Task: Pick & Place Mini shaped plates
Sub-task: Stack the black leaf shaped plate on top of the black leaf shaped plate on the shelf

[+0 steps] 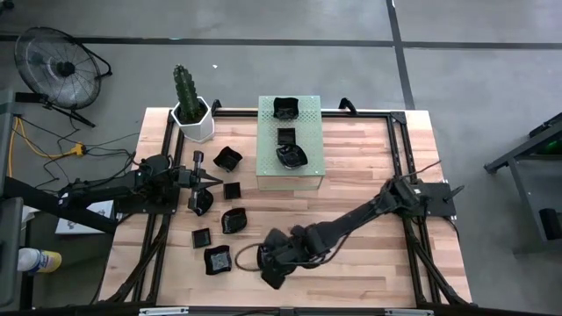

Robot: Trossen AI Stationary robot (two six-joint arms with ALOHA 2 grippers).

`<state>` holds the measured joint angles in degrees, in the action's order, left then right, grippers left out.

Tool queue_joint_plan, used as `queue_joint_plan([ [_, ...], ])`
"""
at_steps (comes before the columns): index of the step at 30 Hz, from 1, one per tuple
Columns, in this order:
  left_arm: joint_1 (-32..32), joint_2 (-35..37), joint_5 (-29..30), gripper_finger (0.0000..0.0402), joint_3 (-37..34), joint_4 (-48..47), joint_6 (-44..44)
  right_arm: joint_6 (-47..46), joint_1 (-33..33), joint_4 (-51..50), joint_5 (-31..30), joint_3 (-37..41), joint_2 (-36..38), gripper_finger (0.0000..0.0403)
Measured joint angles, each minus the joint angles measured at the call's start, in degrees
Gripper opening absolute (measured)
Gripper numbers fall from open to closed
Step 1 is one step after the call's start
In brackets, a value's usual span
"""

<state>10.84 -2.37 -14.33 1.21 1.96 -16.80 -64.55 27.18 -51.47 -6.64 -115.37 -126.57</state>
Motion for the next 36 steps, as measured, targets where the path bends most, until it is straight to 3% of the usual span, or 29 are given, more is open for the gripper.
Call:
queue_joint_plan([
  [4,0.0,0.0,0.0,0.0003,0.0,0.0,0.0,-3.6,-0.3,4.0,6.0,0.0,-3.3,0.0064],
  [11,0.0,0.0,0.0,0.0003,0.0,0.0,0.0,12.6,0.1,18.3,8.4,0.0,-7.8,0.0069],
  [18,0.0,0.0,0.0,0.0003,0.0,0.0,0.0,19.7,0.4,16.5,5.1,-0.1,-8.6,0.0069],
  [26,0.0,0.0,0.0,0.0003,0.0,0.0,0.0,25.9,0.4,16.1,5.5,-0.1,-8.6,0.0072],
  [30,0.0,0.0,0.0,0.0003,0.0,0.0,0.0,26.3,0.6,15.0,6.0,-0.1,-8.6,0.0102],
  [36,0.0,0.0,0.0,0.0003,0.0,0.0,0.0,27.7,0.8,13.7,4.1,-0.1,-8.6,0.0184],
])
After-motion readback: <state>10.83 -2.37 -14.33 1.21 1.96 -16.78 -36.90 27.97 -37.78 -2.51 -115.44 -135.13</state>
